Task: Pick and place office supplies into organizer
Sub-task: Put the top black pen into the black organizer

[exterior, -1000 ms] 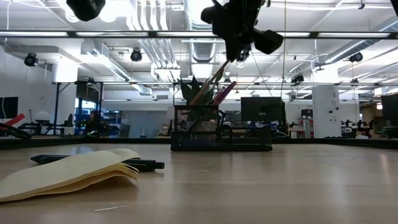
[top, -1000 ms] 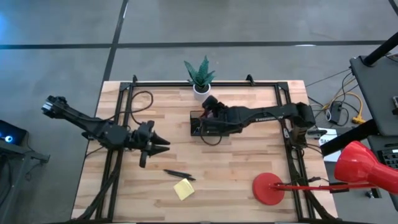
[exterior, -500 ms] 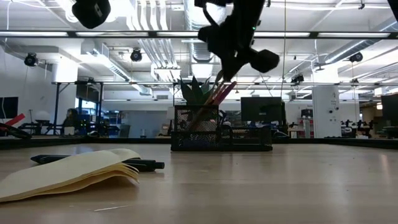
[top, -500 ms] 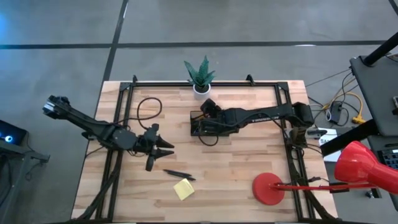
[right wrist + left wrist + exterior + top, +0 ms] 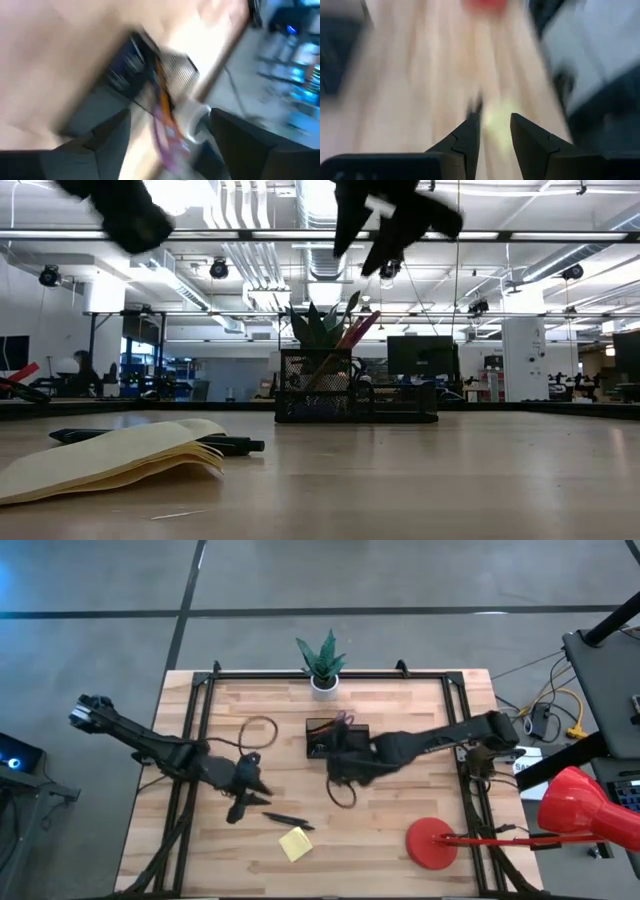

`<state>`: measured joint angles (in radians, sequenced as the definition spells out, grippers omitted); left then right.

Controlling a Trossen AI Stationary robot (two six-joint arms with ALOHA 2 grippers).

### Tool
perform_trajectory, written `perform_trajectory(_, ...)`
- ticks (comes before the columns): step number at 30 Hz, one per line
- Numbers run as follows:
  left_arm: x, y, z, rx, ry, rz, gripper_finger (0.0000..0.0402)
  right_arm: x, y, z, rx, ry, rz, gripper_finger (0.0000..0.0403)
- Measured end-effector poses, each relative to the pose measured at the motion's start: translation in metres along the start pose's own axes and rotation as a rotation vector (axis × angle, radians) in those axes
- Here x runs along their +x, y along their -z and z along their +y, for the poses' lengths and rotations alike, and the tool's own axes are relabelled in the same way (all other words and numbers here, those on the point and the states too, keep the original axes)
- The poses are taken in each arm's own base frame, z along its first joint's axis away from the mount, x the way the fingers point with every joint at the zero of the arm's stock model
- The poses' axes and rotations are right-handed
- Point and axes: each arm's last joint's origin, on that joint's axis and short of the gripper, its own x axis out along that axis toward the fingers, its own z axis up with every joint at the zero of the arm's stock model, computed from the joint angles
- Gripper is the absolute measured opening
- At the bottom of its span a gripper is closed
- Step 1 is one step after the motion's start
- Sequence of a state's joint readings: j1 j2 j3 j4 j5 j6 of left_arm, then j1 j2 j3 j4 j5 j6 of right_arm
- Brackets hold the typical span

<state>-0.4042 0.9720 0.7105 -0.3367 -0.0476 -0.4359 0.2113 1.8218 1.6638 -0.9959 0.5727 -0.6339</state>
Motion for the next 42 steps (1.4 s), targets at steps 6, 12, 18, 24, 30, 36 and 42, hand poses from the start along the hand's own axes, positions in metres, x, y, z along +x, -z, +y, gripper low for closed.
perform_trajectory(6, 0.034, 0.038, 0.008, 0.000, -0.036, 0.356, 0.0065, -0.014, -0.014, 0.023, 0.391, -0.207, -0.149, 0.0270)
perform_trajectory(12, 0.078, 0.056, 0.013, 0.063, -0.044, 0.446, 0.0042, 0.008, -0.018, 0.049, 0.488, -0.201, -0.159, 0.0255)
perform_trajectory(18, 0.095, 0.069, 0.012, 0.086, -0.075, 0.524, 0.0073, 0.020, -0.011, 0.062, 0.534, -0.197, -0.095, 0.0266)
perform_trajectory(24, 0.103, 0.074, 0.015, 0.152, -0.138, 0.518, 0.0093, 0.025, -0.013, 0.068, 0.577, -0.194, -0.121, 0.0268)
perform_trajectory(30, 0.101, 0.071, 0.014, 0.139, -0.164, 0.504, 0.0093, 0.029, -0.014, 0.069, 0.593, -0.187, -0.138, 0.0260)
perform_trajectory(36, 0.088, 0.053, 0.009, 0.158, -0.203, 0.396, 0.0093, 0.030, -0.014, 0.069, 0.580, -0.186, -0.141, 0.0258)
perform_trajectory(42, 0.093, 0.064, 0.012, 0.265, -0.172, 0.468, 0.0093, 0.030, -0.015, 0.070, 0.578, -0.183, -0.154, 0.0259)
